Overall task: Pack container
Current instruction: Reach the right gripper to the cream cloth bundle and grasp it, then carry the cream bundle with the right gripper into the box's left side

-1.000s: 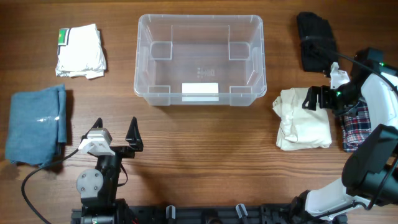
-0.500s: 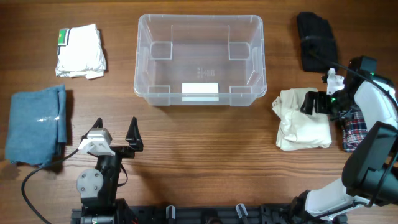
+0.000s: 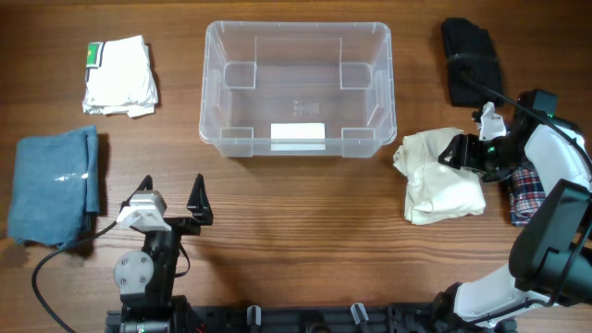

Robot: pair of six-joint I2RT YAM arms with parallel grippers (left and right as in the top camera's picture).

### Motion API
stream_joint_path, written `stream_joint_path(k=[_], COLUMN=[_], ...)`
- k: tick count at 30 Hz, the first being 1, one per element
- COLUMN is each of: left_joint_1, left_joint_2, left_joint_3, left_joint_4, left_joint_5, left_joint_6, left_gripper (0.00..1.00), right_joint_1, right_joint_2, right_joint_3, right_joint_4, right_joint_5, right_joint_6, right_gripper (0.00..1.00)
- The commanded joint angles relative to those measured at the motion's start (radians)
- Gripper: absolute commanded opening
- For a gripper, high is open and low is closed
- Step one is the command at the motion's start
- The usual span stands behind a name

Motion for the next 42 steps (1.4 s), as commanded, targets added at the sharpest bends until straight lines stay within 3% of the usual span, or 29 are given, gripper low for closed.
stream_joint_path(k=[1,7,14,20,25,29,34,37,42], left_joint_1=[0.004,0.004,0.004,0.004,0.003,0.004,0.004,0.004,0.004], left_joint_2=[-0.007,-0.007,-0.007,-0.007,-0.007,-0.007,-0.007,-0.007,-0.007], left_joint_3=[-0.006,-0.006,-0.006,-0.006,-0.006,-0.006,-0.006,-0.006,-0.006], left_joint_4=[-0.004,-0.004,-0.004,-0.004,-0.004,-0.004,-0.004,-0.004,-0.004], left_joint_5=[-0.006,-0.006,-0.006,-0.006,-0.006,-0.006,-0.006,-0.006,-0.006], left_joint_6=[0.019,0.019,0.019,0.019,0.019,0.019,0.019,0.019,0.019], left_gripper=[1.00,1.00,1.00,1.00,1.00,1.00,1.00,1.00,1.00], right_joint_1=[0.003,0.002,-0.048,-0.072,-0.072,-0.048,0.126,0.322,0.646], right_joint_2=[0.021,0.021,0.017,-0.051,-0.126,-0.205,-0.281,-0.266,-0.180], right_joint_3=[-0.015,-0.013,0.071,0.395,0.700,0.774,0.773,0.771,0.771], right_joint_4=[-0.007,0.009,-0.060,-0.287,-0.460,-0.427,-0.280,-0.205,-0.087], right_joint_5=[-0.069,-0.053,-0.039,-0.061,-0.194,-0.359,-0.307,-0.116,0.220], right_joint_6=[0.017,0.054,0.142,0.187,0.241,0.301,0.542,0.718,0.882], right_gripper=[0.50,0.04,0.04,0.04,0.04,0.04,0.04,0.04,0.04])
